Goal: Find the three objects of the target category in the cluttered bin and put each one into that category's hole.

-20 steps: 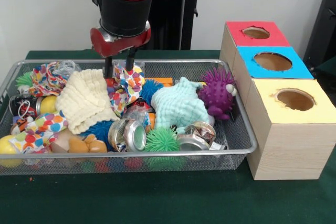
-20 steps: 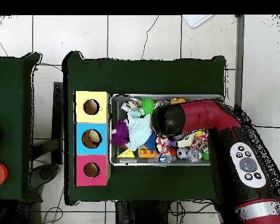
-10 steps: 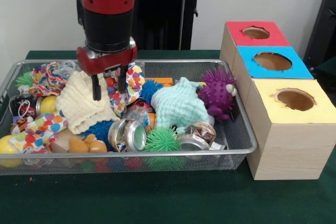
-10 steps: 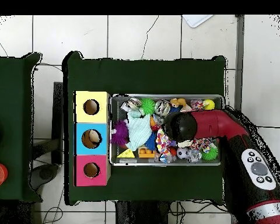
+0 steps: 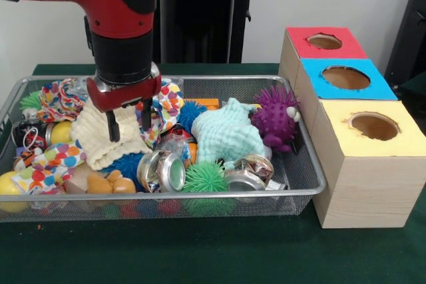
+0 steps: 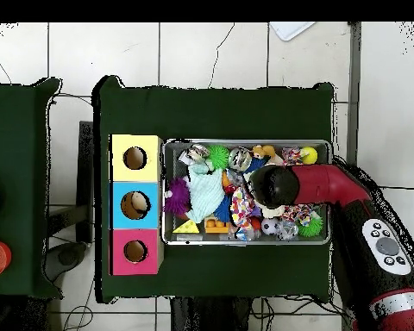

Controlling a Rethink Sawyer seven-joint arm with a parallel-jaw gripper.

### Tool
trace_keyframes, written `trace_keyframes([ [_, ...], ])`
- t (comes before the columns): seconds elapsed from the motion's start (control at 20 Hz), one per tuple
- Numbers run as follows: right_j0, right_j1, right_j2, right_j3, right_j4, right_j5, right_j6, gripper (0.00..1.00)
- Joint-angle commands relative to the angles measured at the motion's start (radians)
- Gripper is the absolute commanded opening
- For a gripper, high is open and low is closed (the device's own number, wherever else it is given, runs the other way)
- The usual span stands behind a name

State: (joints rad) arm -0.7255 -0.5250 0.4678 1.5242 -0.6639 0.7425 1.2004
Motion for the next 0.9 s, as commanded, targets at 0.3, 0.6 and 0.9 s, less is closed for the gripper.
trace_keyframes([
  [0.3,-0.017,0.122,0.094,-0.035,-0.034,-0.047,-0.148,1.0],
  [0.6,-0.008,0.162,0.115,-0.136,-0.06,-0.026,-0.217,1.0],
  [0.9,-0.012,0.192,0.135,-0.21,-0.072,0.014,-0.292,1.0],
])
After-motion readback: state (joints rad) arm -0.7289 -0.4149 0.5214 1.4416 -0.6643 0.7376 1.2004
